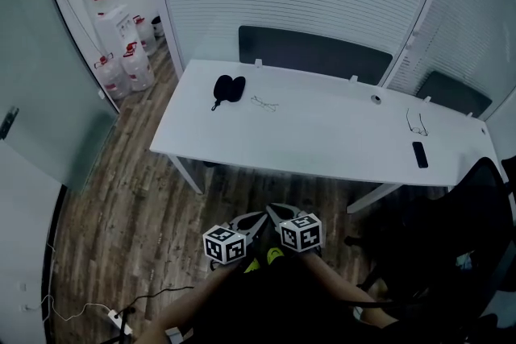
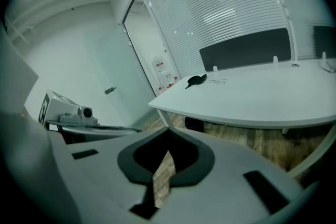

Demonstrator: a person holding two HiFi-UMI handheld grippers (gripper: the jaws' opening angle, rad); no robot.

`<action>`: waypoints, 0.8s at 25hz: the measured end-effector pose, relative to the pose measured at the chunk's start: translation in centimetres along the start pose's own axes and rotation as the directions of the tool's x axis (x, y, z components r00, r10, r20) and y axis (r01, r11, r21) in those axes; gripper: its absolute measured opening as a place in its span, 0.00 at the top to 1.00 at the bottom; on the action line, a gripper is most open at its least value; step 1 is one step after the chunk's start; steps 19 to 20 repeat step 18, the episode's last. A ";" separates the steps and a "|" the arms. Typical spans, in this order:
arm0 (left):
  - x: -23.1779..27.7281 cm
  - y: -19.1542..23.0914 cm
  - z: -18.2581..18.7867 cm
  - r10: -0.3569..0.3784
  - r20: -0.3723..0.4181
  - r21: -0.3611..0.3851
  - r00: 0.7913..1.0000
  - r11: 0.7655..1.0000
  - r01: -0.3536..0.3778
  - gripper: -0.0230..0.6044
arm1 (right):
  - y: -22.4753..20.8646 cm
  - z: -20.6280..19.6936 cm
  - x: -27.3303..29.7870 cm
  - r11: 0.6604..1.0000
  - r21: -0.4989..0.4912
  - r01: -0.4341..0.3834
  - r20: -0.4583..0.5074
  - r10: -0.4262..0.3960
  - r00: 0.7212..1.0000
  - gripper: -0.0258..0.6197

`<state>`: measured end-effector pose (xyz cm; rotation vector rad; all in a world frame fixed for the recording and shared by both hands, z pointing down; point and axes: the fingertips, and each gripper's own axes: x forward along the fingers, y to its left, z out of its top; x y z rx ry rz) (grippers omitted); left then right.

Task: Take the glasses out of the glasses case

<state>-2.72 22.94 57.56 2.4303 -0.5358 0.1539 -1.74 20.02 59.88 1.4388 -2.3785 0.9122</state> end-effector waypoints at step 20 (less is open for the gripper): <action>-0.9 -0.3 -2.1 -0.012 -0.041 -0.031 0.999 0.999 0.011 0.95 | 0.8 -2.4 -0.3 0.999 0.039 -0.026 -0.032 0.028 0.999 0.94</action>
